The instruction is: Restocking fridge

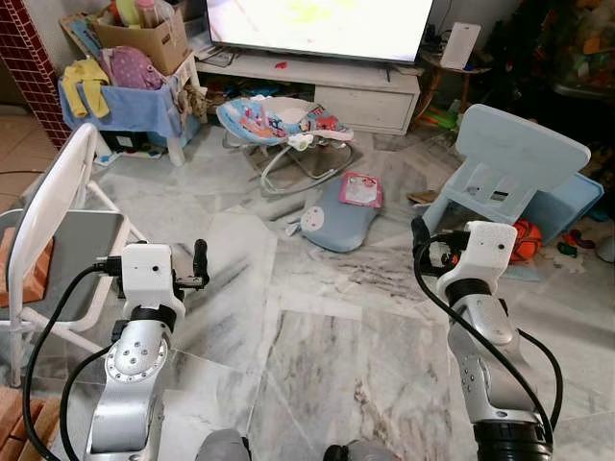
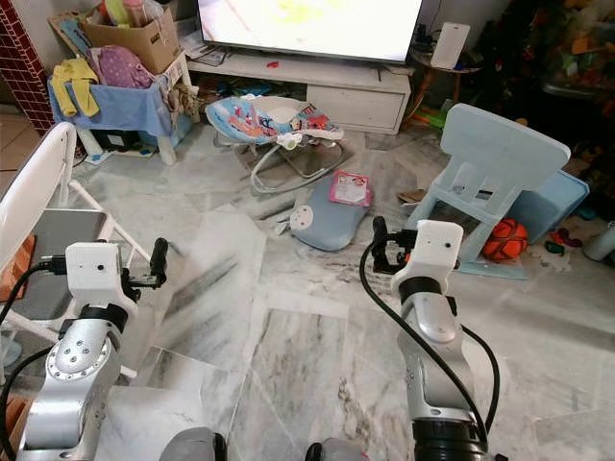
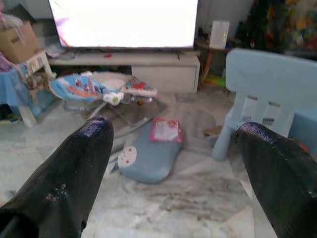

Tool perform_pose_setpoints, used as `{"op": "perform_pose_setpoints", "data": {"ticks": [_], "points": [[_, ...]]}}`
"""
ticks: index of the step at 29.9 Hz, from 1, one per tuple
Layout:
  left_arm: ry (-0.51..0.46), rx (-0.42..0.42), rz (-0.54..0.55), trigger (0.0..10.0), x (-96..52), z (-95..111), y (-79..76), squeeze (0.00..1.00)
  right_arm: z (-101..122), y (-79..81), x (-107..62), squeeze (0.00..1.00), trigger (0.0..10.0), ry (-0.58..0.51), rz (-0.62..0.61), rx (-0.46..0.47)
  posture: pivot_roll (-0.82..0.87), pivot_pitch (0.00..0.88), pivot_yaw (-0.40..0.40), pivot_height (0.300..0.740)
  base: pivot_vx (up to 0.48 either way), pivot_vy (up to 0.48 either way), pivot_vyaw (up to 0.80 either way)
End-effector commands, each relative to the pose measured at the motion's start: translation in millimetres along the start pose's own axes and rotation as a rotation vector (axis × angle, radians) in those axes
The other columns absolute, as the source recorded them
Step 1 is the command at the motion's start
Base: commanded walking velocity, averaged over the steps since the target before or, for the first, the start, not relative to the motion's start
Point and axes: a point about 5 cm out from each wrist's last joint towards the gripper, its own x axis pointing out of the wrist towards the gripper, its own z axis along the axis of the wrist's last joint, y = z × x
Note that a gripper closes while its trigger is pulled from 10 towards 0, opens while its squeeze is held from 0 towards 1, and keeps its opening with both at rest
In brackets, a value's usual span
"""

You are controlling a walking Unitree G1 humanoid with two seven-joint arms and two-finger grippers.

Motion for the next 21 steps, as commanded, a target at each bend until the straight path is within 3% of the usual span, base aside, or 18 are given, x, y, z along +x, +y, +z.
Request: {"op": "perform_pose_setpoints", "data": {"ticks": [1, 8, 12, 21], "points": [[0.007, -0.009, -0.004, 10.0, 3.1, 1.1, 0.1, 0.0, -5.8, -0.3, 1.4, 0.0, 10.0, 0.026, -0.009, 0.026, 0.07, 0.061, -0.042, 0.74, 0.0, 0.0, 0.0], [0.004, -0.006, 0.003, 10.0, 10.0, 6.3, 1.8, 0.0, 2.9, 8.7, 6.4, 0.0, 10.0, -0.006, 0.023, 0.019, 0.07, 0.049, -0.03, 0.74, -0.034, 0.0, 0.0], [0.007, 0.008, 0.0, 10.0, 12.7, 7.7, -0.2, 0.0, 5.7, 6.7, 11.4, 0.0, 10.0, -0.014, 0.016, 0.014, 0.07, 0.053, -0.029, 0.74, -0.301, 0.0, 0.0], [0.0, 0.014, -0.016, 10.0, 15.5, 9.7, -3.4, 0.0, 6.7, 5.8, 13.7, 0.0, 10.0, -0.022, 0.008, 0.011, 0.06, 0.045, -0.024, 0.74, -0.382, 0.252, 0.0]]}}
